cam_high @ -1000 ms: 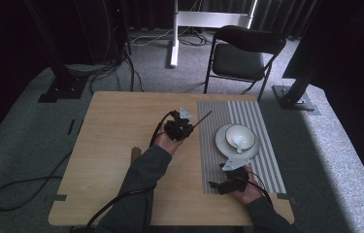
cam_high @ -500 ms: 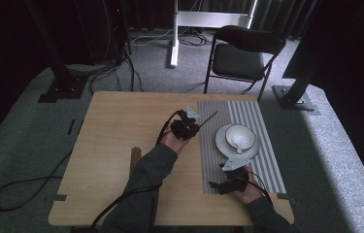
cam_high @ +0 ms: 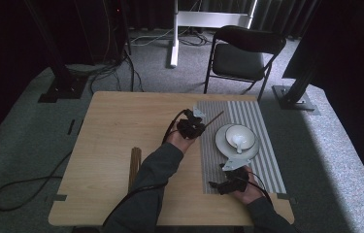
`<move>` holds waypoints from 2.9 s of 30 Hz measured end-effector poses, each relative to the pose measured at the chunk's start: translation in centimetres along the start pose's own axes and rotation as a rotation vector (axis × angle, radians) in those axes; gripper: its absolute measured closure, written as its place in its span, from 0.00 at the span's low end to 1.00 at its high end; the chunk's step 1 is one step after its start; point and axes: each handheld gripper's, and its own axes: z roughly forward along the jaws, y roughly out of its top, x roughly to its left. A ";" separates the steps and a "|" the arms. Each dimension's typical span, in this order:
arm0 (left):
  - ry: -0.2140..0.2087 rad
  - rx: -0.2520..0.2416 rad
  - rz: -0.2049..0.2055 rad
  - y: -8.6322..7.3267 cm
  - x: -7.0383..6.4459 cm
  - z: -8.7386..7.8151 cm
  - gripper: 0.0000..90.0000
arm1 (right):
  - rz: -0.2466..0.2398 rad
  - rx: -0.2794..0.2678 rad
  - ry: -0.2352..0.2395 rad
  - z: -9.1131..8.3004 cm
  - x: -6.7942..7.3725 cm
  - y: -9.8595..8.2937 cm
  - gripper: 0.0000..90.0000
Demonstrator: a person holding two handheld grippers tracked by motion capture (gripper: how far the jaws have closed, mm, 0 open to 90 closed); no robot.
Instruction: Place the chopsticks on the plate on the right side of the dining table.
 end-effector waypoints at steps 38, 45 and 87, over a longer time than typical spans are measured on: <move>-0.019 0.016 -0.020 1.6 -0.6 3.4 0.94 | 0.002 0.000 0.002 0.0 0.0 0.0 0.13; -0.022 0.017 -0.028 1.7 -0.8 4.1 0.94 | 0.002 0.000 0.002 0.0 0.0 0.0 0.13; -0.064 0.045 -0.062 2.1 -1.9 8.5 0.94 | -0.001 -0.001 0.000 0.0 0.0 0.0 0.14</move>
